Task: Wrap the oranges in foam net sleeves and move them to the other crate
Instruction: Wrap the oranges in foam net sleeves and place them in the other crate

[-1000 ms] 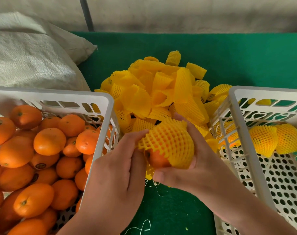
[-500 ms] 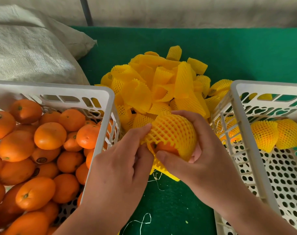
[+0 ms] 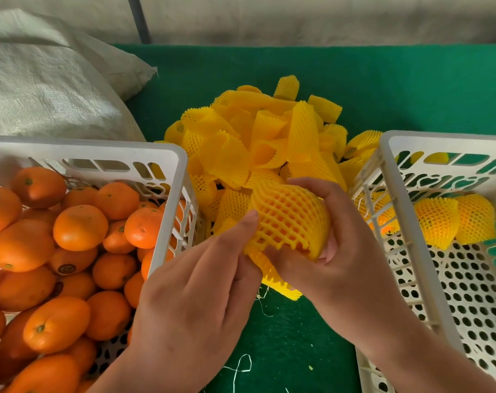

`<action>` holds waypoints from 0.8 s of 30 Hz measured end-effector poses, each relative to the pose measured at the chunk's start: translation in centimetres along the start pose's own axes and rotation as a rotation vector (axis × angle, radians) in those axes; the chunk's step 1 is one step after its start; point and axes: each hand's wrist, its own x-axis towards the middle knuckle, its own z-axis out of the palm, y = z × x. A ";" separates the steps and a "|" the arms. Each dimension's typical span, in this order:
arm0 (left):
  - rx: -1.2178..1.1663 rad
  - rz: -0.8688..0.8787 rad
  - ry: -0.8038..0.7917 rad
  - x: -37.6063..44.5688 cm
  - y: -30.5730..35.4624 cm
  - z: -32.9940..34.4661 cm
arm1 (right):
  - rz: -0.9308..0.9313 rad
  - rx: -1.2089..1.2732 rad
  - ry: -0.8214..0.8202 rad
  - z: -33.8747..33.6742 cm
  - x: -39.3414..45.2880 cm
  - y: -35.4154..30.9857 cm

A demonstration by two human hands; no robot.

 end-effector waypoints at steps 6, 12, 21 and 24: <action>0.046 -0.016 -0.121 0.5 0.3 0.2 | -0.008 -0.043 0.026 -0.3 0.1 0.3; -0.255 -0.323 -0.186 0.4 0.3 0.1 | -0.078 -0.178 0.051 -1.1 0.4 0.6; -1.022 -0.928 -0.554 2.4 -1.3 0.7 | -0.048 -0.333 -0.203 -0.5 0.8 0.3; -1.031 -0.789 -0.671 1.3 -1.9 0.2 | -0.074 -0.420 -0.192 -0.4 0.8 0.3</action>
